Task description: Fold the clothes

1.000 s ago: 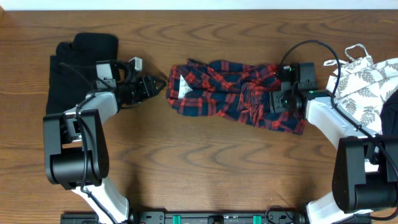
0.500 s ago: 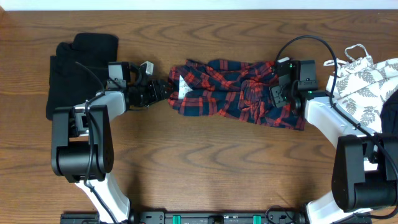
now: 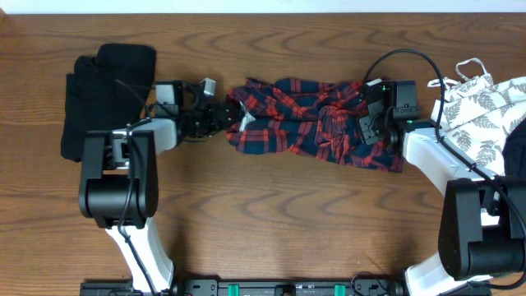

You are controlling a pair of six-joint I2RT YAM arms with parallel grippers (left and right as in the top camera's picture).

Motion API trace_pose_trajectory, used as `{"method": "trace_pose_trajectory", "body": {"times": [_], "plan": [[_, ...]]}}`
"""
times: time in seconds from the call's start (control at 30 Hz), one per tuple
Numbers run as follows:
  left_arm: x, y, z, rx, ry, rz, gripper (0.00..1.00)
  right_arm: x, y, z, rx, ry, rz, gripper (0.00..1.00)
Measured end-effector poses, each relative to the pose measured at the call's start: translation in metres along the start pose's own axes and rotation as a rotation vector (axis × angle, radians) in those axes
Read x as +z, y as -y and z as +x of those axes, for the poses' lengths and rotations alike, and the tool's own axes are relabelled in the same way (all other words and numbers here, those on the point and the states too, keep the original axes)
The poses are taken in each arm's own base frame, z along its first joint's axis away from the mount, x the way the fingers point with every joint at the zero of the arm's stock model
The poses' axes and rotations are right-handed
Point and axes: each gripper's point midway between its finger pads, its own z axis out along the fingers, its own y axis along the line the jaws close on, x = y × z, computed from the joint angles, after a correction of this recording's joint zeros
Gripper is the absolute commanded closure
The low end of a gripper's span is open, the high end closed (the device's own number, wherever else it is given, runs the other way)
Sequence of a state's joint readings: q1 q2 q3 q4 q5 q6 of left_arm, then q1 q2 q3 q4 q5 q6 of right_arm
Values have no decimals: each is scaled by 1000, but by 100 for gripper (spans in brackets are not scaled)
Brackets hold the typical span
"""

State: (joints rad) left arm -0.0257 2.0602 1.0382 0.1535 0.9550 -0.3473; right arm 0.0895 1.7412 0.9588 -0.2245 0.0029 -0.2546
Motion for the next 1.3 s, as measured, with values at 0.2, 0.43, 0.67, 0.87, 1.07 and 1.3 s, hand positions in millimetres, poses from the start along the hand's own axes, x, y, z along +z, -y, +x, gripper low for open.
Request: {"method": "trace_pose_trajectory", "body": {"times": [0.2,0.43,0.67,0.87,1.07,1.3], "plan": [[7,21,-4,18,2,102,73,0,0,3,0,-11,-1,43],[-2,17,-10,-31,15,119,79,0,-1,5,0,-21,-4,43],[-18,5,-21,-77,55,114,94,0,-1,6,0,-26,-2,42],[-26,-3,-25,-104,72,105,92,0,-1,9,0,-37,-4,42],[-23,-12,-13,-179,38,60,69,0,-2,11,0,-45,-5,42],[-23,-26,-5,-214,26,-14,53,0,-2,12,0,-48,-4,42]]}}
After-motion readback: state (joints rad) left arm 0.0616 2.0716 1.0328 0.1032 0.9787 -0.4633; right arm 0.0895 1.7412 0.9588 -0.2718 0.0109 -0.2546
